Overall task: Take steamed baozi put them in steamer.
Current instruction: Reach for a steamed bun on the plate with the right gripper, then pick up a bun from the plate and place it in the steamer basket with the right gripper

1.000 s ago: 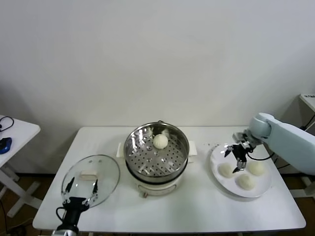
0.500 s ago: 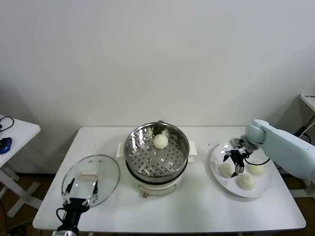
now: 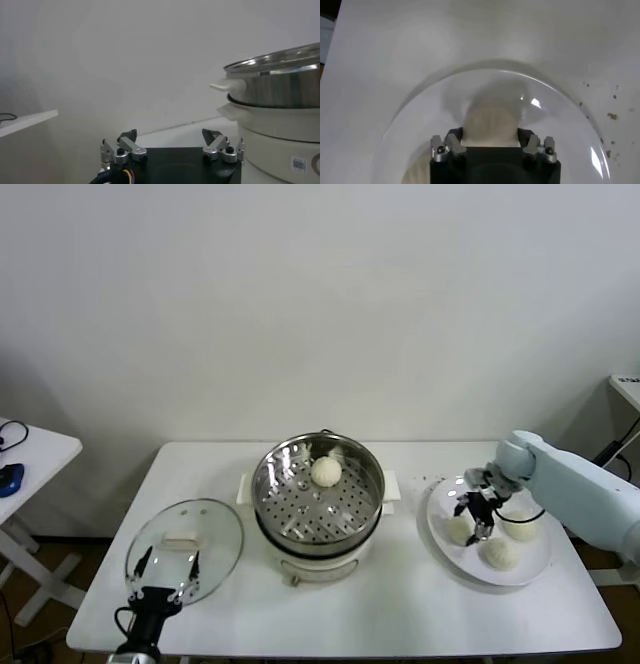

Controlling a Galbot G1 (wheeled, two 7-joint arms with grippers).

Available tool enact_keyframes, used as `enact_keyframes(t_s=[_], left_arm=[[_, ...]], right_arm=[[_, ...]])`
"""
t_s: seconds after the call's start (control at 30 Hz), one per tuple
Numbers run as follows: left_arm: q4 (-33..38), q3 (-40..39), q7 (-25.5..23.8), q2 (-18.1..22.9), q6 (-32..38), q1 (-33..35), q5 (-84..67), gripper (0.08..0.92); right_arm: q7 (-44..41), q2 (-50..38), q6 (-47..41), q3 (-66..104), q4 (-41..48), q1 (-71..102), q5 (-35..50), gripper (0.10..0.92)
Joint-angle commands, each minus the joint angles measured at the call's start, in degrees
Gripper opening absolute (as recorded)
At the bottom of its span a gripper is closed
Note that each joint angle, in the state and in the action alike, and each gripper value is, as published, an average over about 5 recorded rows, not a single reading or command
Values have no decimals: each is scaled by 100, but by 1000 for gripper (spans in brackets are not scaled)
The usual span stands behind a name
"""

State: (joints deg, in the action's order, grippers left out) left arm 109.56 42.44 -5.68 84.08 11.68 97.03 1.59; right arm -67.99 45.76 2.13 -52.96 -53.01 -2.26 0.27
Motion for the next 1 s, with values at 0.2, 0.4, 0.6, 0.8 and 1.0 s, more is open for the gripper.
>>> enact_keyframes(t_s=[0.2, 0.4, 0.6, 0.8, 1.0], left_arm=[[40, -3, -16, 16, 5, 53, 8, 823], [102, 15, -16, 15, -7, 70, 4, 823], [156, -4, -19, 16, -24, 65, 24, 823], [207, -72, -23, 18, -20, 68, 51, 823], [258, -112, -29, 12, -19, 80, 64, 823]], right_arm=[[2, -69, -101, -260, -82, -447, 475, 679], [-9, -101, -375, -1148, -253, -1689, 1509, 675], [-76, 202, -683, -2622, -358, -3478, 3237, 675], [-67, 742, -972, -3382, -496, -4609, 4671, 678], [34, 1371, -1246, -3454, -731, -4803, 5286, 679]])
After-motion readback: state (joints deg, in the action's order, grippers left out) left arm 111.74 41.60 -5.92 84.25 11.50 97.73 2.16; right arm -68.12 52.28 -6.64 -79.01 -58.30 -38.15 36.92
